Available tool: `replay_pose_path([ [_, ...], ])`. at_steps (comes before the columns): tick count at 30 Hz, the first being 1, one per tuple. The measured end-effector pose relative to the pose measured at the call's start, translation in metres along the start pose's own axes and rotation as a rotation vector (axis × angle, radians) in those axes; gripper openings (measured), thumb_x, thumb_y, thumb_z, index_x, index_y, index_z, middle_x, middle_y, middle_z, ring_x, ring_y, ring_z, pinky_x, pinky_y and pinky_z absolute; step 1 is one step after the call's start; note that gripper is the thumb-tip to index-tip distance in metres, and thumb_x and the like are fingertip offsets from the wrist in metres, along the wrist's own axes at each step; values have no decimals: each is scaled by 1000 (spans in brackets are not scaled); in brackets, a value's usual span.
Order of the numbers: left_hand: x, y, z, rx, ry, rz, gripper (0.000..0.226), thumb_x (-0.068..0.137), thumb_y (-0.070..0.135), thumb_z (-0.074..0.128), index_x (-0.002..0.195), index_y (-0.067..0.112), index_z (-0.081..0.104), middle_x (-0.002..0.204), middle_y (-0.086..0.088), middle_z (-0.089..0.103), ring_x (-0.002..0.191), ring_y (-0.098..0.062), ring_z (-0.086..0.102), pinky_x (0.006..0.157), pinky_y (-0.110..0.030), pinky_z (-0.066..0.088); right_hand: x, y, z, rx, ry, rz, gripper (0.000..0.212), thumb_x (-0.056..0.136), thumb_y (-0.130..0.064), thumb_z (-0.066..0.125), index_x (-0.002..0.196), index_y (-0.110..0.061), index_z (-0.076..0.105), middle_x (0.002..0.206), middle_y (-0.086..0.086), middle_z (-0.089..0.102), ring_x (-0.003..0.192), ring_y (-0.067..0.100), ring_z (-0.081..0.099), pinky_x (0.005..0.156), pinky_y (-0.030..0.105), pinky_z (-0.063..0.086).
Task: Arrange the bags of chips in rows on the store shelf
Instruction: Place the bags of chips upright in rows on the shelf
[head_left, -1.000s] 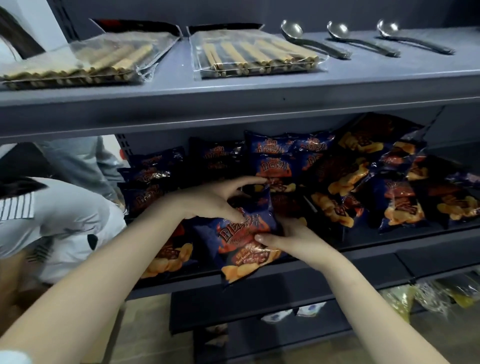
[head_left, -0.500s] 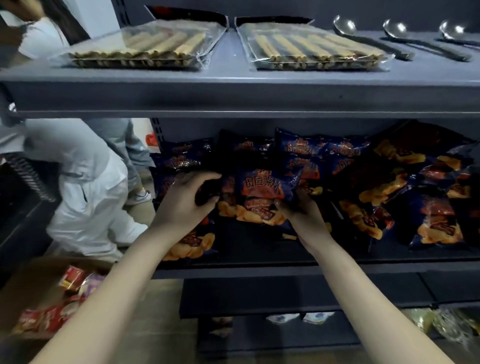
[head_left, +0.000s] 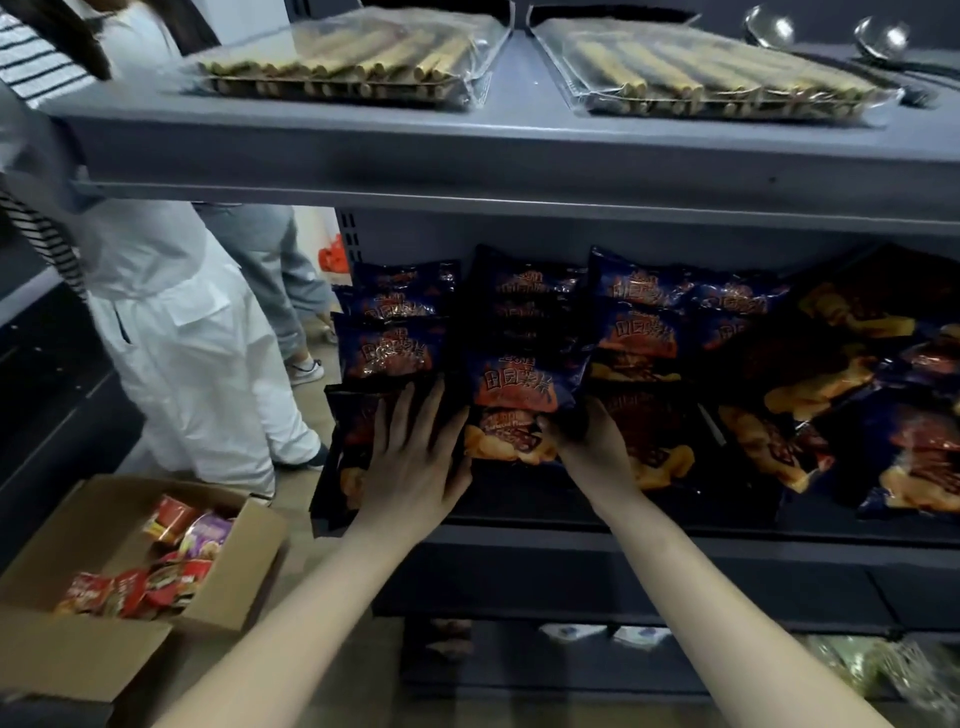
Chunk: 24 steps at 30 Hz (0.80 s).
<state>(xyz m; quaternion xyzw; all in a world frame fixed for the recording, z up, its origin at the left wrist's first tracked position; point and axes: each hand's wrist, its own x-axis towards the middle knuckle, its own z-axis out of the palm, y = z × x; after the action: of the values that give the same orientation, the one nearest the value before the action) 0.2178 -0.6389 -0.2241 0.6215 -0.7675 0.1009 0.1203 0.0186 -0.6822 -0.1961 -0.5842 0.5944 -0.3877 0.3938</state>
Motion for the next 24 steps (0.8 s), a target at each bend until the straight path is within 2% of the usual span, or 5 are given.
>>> replay_pose_path([
  [9,0,-6,10,-12,35,11,60,86,44,40,136,13,43,149,-15,32,138,-38,19,111,-59,16,-5,5,0,-64,9,-88,74,79,-17,72,141,-24,32,122,-10,57,113,7,54,83,15,40],
  [13,0,-7,10,-17,64,24,60,85,44,40,136,12,43,148,-15,33,138,-38,20,112,-59,14,-5,4,-2,-100,83,-187,85,75,-25,74,145,-25,25,142,-5,43,131,14,41,105,34,39],
  [16,0,-8,11,-11,79,39,59,85,44,40,135,13,45,148,-15,34,138,-39,20,112,-58,12,-5,1,-7,-65,99,-192,89,76,-27,74,147,-24,21,142,-2,43,132,16,41,107,42,39],
  [22,-1,-9,12,-23,100,56,55,87,43,40,132,12,49,148,-15,34,139,-38,20,112,-59,12,-7,-5,-32,20,172,-177,81,82,-7,68,147,-18,21,134,-2,46,119,9,50,96,18,42],
  [24,-3,-7,6,-83,211,79,54,87,43,43,131,14,49,148,-13,32,138,-37,22,111,-61,12,-10,-3,-47,47,209,-158,78,82,-7,68,146,-20,24,132,-2,48,115,10,54,94,21,45],
])
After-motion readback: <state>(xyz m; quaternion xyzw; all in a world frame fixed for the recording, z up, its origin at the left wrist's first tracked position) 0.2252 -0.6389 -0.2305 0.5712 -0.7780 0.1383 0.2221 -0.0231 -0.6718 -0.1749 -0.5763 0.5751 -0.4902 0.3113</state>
